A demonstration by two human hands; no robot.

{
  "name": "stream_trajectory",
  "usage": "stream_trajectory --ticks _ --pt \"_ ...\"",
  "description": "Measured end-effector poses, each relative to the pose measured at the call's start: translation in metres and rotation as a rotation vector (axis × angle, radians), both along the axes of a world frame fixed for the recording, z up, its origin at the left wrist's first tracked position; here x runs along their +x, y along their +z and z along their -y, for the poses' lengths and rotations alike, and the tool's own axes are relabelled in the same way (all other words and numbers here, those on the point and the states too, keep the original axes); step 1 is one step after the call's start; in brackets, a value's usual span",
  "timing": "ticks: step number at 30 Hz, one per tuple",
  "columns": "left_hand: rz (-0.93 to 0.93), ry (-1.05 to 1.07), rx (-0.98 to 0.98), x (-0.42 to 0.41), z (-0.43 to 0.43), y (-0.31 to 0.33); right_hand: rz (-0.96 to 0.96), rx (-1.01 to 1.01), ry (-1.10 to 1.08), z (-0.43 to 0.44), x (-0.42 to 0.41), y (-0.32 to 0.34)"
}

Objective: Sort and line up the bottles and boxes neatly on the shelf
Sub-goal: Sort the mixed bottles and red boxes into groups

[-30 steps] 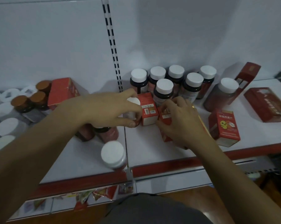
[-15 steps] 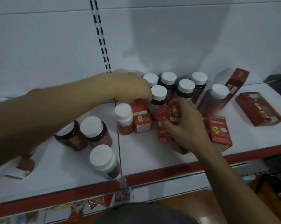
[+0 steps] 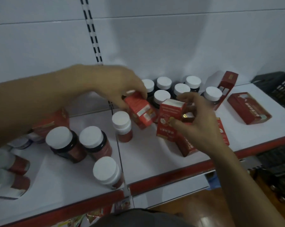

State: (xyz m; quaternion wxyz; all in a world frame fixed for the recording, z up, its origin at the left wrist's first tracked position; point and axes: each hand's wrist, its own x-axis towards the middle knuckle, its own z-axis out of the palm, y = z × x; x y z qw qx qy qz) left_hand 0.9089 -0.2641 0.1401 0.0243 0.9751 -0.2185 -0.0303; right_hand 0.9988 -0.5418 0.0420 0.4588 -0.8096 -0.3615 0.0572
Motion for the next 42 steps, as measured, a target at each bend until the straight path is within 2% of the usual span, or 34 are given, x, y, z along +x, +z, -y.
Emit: stream_trajectory --ticks 3,6,11,14,16,20,24,26,27,33,36,39,42 --pt "0.049 0.107 -0.042 -0.026 -0.021 0.031 -0.066 0.052 0.061 -0.009 0.002 0.021" --pt "0.231 0.257 -0.159 -0.071 -0.05 0.058 -0.06 0.093 0.158 -0.034 0.002 0.043" --pt "0.397 0.585 -0.444 -0.14 -0.092 0.044 -0.032 0.153 0.292 -0.103 -0.005 0.072" --pt "0.444 0.728 -0.7 -0.164 -0.106 0.019 -0.18 0.238 0.361 -0.141 -0.016 0.078" --pt "0.394 0.738 -0.748 -0.167 -0.105 0.0 -0.334 0.282 0.378 -0.164 -0.02 0.075" --pt "0.31 0.682 -0.598 -0.153 -0.096 -0.037 -0.698 0.383 0.357 -0.197 -0.03 0.066" --pt "0.312 0.586 -0.031 -0.133 -0.105 -0.067 -1.168 0.35 0.298 -0.2 -0.038 0.062" --pt "0.307 0.546 0.125 -0.132 -0.109 -0.076 -1.315 0.286 0.31 -0.197 -0.043 0.061" --pt "0.3 0.53 0.135 -0.133 -0.11 -0.08 -1.351 0.271 0.313 -0.196 -0.045 0.059" --pt "0.223 0.607 -0.055 -0.141 -0.111 -0.077 -1.274 0.154 0.389 -0.2 -0.049 0.047" --pt "0.282 0.597 -0.095 -0.16 -0.108 -0.062 -1.19 0.089 0.473 -0.202 -0.044 0.043" --pt "0.27 0.56 -0.129 -0.187 -0.104 -0.053 -1.036 0.043 0.532 -0.207 -0.043 0.04" --pt "0.099 0.603 -0.06 -0.206 -0.103 -0.058 -0.817 0.02 0.435 -0.211 -0.043 0.04"
